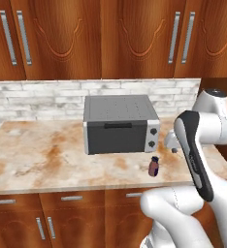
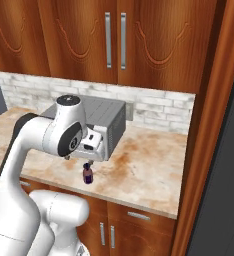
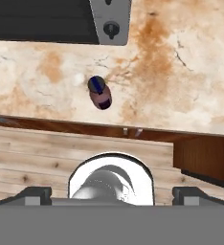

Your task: There is a wine glass and glass cup on the dining counter. Place the wine bottle next to the wine glass and the juice bottle next to the glass cup.

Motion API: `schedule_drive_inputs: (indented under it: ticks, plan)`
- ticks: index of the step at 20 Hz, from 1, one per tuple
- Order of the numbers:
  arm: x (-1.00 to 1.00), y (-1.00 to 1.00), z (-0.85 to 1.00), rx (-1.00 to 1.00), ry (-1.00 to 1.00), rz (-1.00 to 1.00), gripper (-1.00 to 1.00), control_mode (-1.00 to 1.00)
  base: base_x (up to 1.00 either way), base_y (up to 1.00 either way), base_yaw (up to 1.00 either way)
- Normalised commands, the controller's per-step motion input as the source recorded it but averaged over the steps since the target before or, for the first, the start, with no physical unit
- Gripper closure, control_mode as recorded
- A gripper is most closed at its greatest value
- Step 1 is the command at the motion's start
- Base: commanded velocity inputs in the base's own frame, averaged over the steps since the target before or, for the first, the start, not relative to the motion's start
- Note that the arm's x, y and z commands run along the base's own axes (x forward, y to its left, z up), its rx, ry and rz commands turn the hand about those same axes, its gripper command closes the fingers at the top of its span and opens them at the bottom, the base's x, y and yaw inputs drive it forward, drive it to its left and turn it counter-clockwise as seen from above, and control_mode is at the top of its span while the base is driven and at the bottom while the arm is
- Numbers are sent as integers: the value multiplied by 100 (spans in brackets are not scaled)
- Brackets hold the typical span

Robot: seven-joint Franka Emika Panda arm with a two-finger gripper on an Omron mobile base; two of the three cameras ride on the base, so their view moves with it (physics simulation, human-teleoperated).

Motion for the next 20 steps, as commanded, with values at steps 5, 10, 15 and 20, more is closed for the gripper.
schedule_drive_inputs:
  ticks: [5, 10, 15, 20]
  plan:
    - [28, -6, -13, 3, 11, 0, -100, -100, 0, 0, 0]
    - [36, 8, -23, 0, 7, 0, -100, -100, 0, 0, 0]
    - [28, 9, -26, 0, 0, 0, -100, -100, 0, 0, 0]
    - [28, 12, -29, 0, 0, 0, -100, -100, 0, 0, 0]
